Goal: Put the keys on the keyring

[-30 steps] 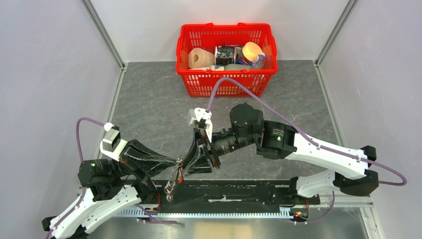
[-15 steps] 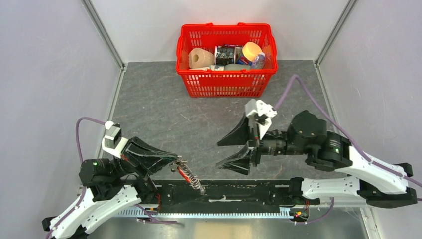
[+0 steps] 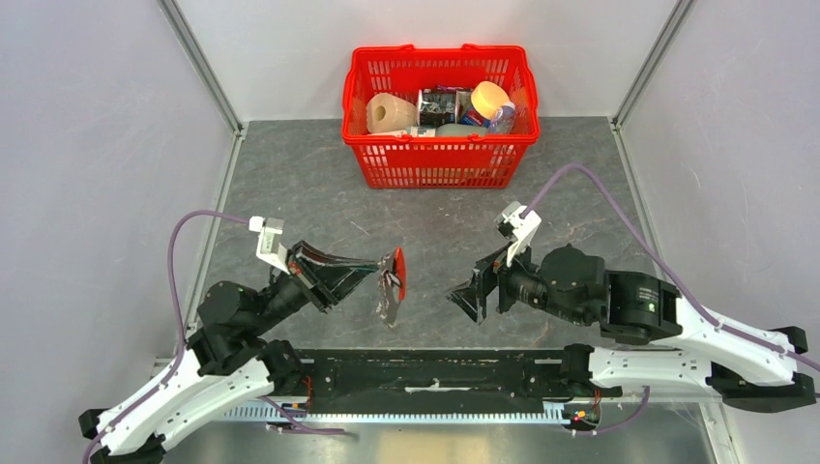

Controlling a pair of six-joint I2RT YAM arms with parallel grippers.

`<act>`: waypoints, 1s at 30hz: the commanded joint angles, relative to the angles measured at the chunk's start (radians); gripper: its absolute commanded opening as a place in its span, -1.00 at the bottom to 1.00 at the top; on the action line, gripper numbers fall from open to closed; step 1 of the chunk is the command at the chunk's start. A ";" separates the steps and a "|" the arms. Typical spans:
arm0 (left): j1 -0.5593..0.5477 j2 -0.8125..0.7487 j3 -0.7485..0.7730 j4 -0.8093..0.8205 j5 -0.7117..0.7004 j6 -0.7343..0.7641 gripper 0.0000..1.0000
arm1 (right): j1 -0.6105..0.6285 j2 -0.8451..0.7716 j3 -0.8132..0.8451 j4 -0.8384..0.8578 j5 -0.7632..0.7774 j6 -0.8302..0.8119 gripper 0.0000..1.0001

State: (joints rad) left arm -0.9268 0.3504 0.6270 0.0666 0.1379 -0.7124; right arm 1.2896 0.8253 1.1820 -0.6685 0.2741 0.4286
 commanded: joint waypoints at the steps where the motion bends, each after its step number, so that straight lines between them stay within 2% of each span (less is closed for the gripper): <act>1: 0.002 0.030 -0.022 0.023 -0.118 0.028 -0.95 | 0.004 -0.018 -0.057 -0.073 0.185 0.078 0.94; 12: 0.002 0.140 -0.095 0.013 -0.253 0.028 -0.95 | 0.002 0.016 -0.223 -0.065 0.213 0.159 0.94; 20: 0.002 0.180 -0.174 0.001 -0.353 0.023 -0.96 | 0.004 0.088 -0.237 -0.137 0.290 0.276 0.94; 30: 0.002 0.288 -0.220 -0.046 -0.470 0.002 -0.96 | 0.003 0.132 -0.252 -0.138 0.268 0.305 0.94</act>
State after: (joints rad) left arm -0.9268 0.5930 0.4168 -0.0082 -0.2424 -0.7113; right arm 1.2896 0.9459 0.9337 -0.8104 0.5209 0.6998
